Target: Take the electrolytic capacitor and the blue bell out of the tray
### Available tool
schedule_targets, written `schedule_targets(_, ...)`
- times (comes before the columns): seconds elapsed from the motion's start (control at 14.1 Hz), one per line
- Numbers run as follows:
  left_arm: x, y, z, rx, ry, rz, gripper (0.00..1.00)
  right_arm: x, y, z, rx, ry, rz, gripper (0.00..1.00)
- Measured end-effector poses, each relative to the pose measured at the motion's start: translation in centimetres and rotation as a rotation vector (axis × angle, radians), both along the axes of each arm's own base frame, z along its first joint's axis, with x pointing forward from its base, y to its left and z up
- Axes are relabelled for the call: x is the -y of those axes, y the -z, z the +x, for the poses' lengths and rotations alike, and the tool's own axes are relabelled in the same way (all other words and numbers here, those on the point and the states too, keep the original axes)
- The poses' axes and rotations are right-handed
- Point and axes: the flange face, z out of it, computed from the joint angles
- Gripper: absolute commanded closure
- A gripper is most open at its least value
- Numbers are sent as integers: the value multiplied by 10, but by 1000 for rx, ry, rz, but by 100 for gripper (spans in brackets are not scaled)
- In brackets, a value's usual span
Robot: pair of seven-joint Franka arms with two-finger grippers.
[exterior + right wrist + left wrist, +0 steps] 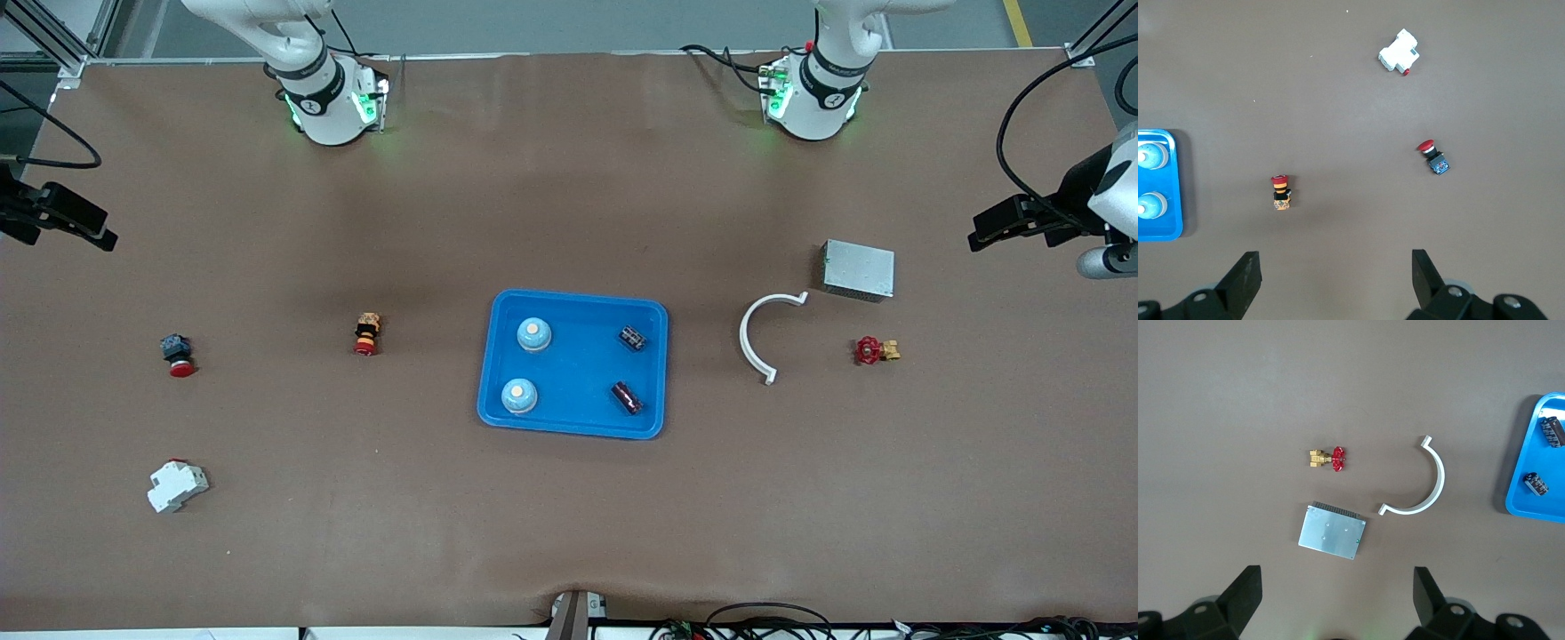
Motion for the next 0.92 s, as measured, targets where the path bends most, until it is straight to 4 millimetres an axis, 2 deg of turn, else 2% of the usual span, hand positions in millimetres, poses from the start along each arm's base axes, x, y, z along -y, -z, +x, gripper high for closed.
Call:
schedule_targets(0.71,0,1,0,-2,-11,1,0,0,0,0,0,0,-2,0)
schedule_targets(0.92,12,2,1,-5,-93,9,0,-3,0,0,-1,0,0,0)
